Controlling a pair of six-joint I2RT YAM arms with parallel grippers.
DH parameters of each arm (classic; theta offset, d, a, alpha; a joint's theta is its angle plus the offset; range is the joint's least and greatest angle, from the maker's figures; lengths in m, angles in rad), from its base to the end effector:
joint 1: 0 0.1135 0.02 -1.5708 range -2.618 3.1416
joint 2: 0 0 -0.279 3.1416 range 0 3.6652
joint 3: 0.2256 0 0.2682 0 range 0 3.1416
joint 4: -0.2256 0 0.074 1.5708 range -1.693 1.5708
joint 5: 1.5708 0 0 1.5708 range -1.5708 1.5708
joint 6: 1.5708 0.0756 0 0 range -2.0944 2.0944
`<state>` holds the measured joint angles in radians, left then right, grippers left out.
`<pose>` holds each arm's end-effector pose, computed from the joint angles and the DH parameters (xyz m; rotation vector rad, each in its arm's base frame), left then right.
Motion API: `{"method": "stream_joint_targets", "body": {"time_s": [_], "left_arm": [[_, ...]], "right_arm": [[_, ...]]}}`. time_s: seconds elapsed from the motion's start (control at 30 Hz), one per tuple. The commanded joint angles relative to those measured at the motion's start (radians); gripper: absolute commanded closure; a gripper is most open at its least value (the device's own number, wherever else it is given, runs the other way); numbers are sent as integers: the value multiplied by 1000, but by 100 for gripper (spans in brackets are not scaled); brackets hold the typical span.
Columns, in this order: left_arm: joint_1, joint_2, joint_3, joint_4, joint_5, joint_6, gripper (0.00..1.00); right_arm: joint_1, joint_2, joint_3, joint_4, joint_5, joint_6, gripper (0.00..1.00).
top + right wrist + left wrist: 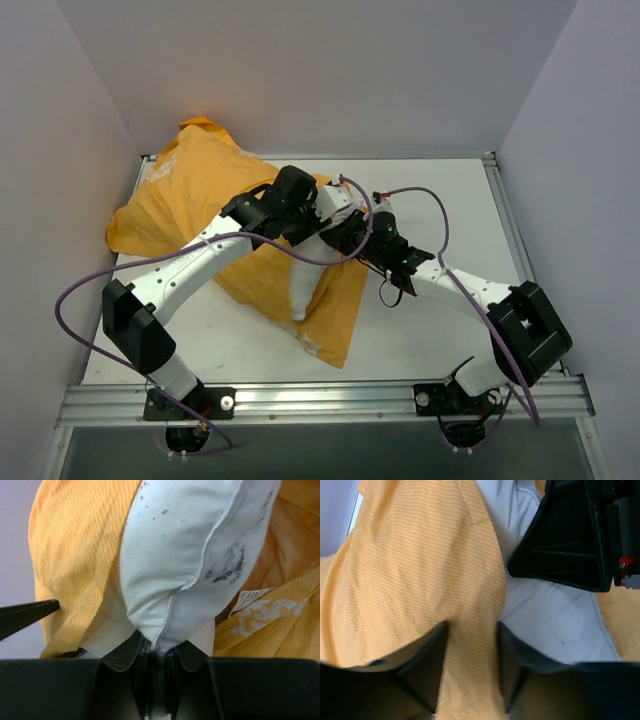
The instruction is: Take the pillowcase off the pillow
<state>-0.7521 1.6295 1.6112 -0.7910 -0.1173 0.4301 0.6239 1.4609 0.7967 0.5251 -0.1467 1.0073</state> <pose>0.2994 -0.2680 0.3393 1.2757 2.0009 -0.0147 0.3016 0.2307 0.2563 0.2423 1.8847 1.2964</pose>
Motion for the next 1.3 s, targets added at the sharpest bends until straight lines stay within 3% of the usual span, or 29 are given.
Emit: {"method": "stream_joint_targets", "body": {"time_s": [0.0, 0.03, 0.1, 0.33, 0.47, 0.57, 0.67, 0.77, 1.0, 1.2, 1.27], "left_arm": [[7, 3, 9, 59, -111, 25, 59], [10, 7, 9, 67, -125, 22, 79], [36, 6, 19, 75, -118, -4, 90], [140, -16, 53, 78, -45, -70, 89], [183, -7, 81, 64, 39, -115, 78], [185, -3, 110, 56, 95, -142, 74], [185, 1, 105, 93, 27, -127, 98], [198, 36, 58, 144, -76, -51, 98], [241, 124, -94, 257, -113, 31, 98], [315, 90, -181, 302, -78, 67, 96], [342, 69, -192, 306, -24, 96, 85]], "right_arm": [[10, -80, 61, 9, -31, -33, 100], [10, -97, 62, -3, -37, -36, 100], [1, -120, 62, -54, -39, -51, 100], [-113, -281, 15, -178, -157, -97, 100], [-125, -332, 56, -356, -204, -173, 100], [-128, -340, 59, -387, -234, -193, 100], [-131, -339, 64, -392, -278, -200, 100], [-133, -359, 123, -442, -292, -220, 100], [-138, -416, 246, -392, -401, -135, 100], [-294, -450, 147, -404, -468, -131, 100], [-427, -458, 52, -352, -523, -92, 100]]}}
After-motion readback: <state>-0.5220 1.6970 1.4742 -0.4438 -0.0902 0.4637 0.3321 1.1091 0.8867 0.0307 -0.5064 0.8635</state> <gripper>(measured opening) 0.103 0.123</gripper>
